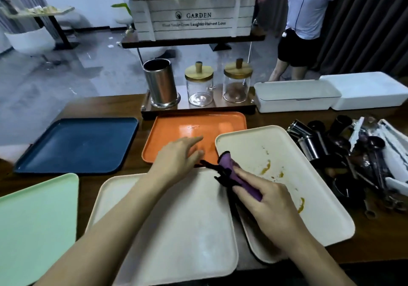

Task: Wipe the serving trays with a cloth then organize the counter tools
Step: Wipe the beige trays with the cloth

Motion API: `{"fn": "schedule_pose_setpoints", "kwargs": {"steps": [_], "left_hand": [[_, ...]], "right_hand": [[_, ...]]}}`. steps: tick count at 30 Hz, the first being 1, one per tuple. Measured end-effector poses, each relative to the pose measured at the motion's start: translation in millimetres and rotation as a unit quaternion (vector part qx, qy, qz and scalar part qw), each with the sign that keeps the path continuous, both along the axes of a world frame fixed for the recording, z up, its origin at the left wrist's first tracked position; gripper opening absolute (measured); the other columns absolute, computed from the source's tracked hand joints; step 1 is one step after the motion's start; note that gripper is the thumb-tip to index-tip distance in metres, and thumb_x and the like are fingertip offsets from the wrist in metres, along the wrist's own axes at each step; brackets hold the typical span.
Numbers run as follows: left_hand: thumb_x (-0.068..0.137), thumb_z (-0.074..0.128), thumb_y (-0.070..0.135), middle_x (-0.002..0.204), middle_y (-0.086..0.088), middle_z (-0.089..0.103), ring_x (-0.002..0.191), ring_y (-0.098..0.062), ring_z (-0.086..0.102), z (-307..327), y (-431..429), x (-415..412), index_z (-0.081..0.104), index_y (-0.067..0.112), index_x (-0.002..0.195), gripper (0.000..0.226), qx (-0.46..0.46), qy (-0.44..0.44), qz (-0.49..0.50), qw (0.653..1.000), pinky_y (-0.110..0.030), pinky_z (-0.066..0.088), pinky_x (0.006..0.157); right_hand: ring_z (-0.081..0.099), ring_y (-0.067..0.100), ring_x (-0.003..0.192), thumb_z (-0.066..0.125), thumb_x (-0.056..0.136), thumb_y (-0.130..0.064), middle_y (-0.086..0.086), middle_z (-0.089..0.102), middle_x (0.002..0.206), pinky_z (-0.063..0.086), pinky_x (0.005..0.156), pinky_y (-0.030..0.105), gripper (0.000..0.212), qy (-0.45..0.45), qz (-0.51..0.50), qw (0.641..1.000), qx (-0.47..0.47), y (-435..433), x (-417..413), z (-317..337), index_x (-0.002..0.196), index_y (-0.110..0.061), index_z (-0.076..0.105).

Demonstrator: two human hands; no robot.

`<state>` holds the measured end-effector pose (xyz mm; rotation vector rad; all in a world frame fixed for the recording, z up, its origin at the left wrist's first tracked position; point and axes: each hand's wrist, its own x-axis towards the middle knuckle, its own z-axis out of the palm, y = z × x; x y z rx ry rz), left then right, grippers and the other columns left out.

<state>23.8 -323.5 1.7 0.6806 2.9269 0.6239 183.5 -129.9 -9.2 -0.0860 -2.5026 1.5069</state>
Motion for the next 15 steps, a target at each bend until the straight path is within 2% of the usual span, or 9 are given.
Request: {"fn": "schedule_pose_setpoints", "kwargs": {"steps": [3, 5, 6, 8, 10, 11, 13, 15], "left_hand": [[0.101, 0.056, 0.043, 0.128, -0.007, 0.069, 0.118, -0.036, 0.061, -7, 46, -9, 0.053, 0.034, 0.145, 0.045, -0.001, -0.020, 0.004, 1.000, -0.043, 0.051, 0.089], [0.096, 0.054, 0.048, 0.103, -0.004, 0.071, 0.104, -0.038, 0.065, -16, 60, -12, 0.062, 0.030, 0.122, 0.032, 0.016, -0.039, 0.002, 0.999, -0.042, 0.053, 0.078], [0.092, 0.051, 0.051, 0.098, -0.002, 0.070, 0.100, -0.037, 0.066, -21, 63, -12, 0.062, 0.030, 0.119, 0.036, 0.030, -0.048, 0.002, 0.998, -0.042, 0.052, 0.076], [0.088, 0.050, 0.053, 0.115, -0.004, 0.073, 0.111, -0.032, 0.065, -28, 64, -13, 0.058, 0.029, 0.140, 0.058, 0.058, -0.069, 0.005, 0.996, -0.042, 0.051, 0.091], [0.096, 0.058, 0.049, 0.141, -0.006, 0.063, 0.131, -0.029, 0.053, -32, 61, -13, 0.043, 0.024, 0.154, 0.065, 0.075, -0.077, 0.011, 0.994, -0.047, 0.035, 0.114], [0.099, 0.060, 0.046, 0.149, -0.006, 0.055, 0.139, -0.026, 0.045, -33, 59, -13, 0.037, 0.023, 0.157, 0.066, 0.076, -0.083, 0.011, 0.994, -0.047, 0.026, 0.121], [0.100, 0.060, 0.041, 0.158, -0.006, 0.045, 0.148, -0.022, 0.032, -31, 55, -11, 0.031, 0.025, 0.159, 0.068, 0.077, -0.087, 0.000, 0.993, -0.045, 0.015, 0.125], [0.101, 0.061, 0.038, 0.162, -0.002, 0.039, 0.152, -0.019, 0.020, -30, 51, -11, 0.028, 0.028, 0.160, 0.069, 0.092, -0.113, -0.007, 0.989, -0.039, 0.008, 0.126]], "right_hand": [[0.057, -0.012, 0.117, 0.075, 0.089, -0.024, -0.031, 0.064, 0.122, 0.038, 0.095, 0.004, 0.041, -0.002, -0.042, 0.999, 0.027, 30, -3, -1, 0.119, -0.050, 0.064], [0.053, -0.012, 0.120, 0.074, 0.090, -0.021, -0.027, 0.061, 0.126, 0.034, 0.097, 0.000, 0.040, 0.014, -0.065, 0.996, 0.058, 40, -9, -4, 0.125, -0.038, 0.067], [0.048, -0.014, 0.122, 0.073, 0.091, -0.019, -0.026, 0.058, 0.129, 0.031, 0.098, -0.002, 0.041, 0.025, -0.073, 0.993, 0.086, 43, -13, -5, 0.129, -0.032, 0.067], [0.040, -0.013, 0.129, 0.070, 0.094, -0.017, -0.024, 0.051, 0.135, 0.028, 0.106, 0.003, 0.044, 0.023, -0.065, 0.985, 0.155, 46, -21, -10, 0.137, -0.025, 0.063], [0.034, -0.001, 0.143, 0.061, 0.099, -0.023, -0.020, 0.046, 0.148, 0.031, 0.113, 0.019, 0.047, -0.028, -0.023, 0.971, 0.237, 45, -26, -17, 0.145, -0.027, 0.054], [0.028, 0.006, 0.149, 0.056, 0.102, -0.026, -0.016, 0.040, 0.155, 0.030, 0.114, 0.024, 0.048, -0.059, -0.003, 0.960, 0.272, 44, -28, -21, 0.149, -0.028, 0.048], [0.014, 0.010, 0.154, 0.047, 0.105, -0.032, -0.014, 0.029, 0.162, 0.025, 0.117, 0.025, 0.051, -0.098, 0.021, 0.945, 0.311, 43, -30, -26, 0.155, -0.029, 0.037], [0.011, 0.014, 0.155, 0.044, 0.106, -0.036, -0.012, 0.029, 0.163, 0.019, 0.120, 0.027, 0.051, -0.094, 0.036, 0.943, 0.318, 42, -33, -28, 0.155, -0.027, 0.036]]}}
